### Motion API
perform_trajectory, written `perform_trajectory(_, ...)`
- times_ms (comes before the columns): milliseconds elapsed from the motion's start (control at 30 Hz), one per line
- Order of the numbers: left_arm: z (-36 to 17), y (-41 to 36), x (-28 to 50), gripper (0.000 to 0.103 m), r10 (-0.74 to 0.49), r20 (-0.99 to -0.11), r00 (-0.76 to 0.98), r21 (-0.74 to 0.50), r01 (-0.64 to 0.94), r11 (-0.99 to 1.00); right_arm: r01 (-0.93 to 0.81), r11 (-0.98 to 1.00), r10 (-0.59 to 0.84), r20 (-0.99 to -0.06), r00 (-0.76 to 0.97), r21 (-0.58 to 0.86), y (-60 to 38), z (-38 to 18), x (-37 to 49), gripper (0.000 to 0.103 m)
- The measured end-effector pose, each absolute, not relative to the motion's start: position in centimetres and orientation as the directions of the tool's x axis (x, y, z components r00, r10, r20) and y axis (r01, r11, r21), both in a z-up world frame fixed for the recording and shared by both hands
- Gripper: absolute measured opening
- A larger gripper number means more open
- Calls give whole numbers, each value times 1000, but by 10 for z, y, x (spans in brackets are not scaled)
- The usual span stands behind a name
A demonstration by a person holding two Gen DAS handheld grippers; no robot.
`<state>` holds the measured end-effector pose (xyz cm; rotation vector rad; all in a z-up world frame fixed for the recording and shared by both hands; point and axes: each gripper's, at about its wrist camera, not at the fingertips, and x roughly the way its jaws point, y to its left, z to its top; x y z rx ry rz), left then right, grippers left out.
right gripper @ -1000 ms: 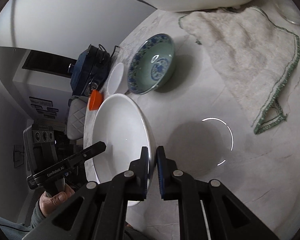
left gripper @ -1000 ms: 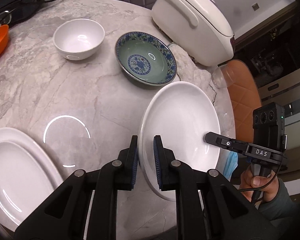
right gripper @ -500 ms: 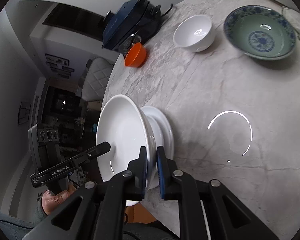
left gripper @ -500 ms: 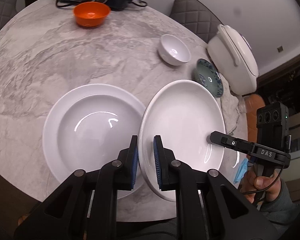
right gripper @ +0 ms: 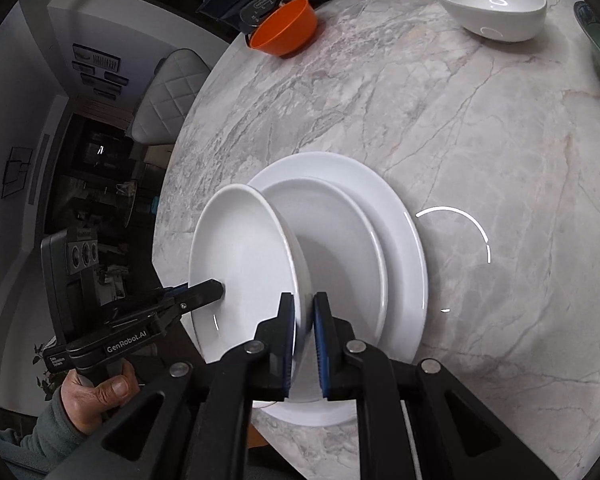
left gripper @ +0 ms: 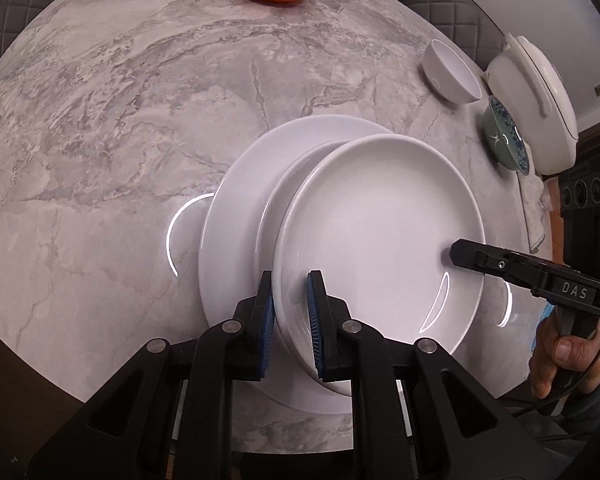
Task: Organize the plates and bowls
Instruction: 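Lift the small white plate with both grippers and lower it toward the plate stack, then open both grippers and release the small white plate on the stack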
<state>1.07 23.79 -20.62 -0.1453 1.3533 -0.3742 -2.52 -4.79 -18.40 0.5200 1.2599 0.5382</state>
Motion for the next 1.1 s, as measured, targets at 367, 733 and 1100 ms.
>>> perform_trajectory(367, -224, 215, 27, 16, -335, -934, 126, -292, 273, 917, -47, 836, 540, -805, 245, 547, -47, -197, -24, 13)
perform_trajectory(733, -173, 222, 42, 100, -418, -871, 257, -341, 296, 892, -87, 845, 525, -784, 332, 528, -36, -176, -36, 72)
perform_trajectory(1100, -137, 211, 51, 103, -481, -822, 304, -407, 277, 870, 142, 735, 522, -687, 506, 663, -126, -168, -75, 89)
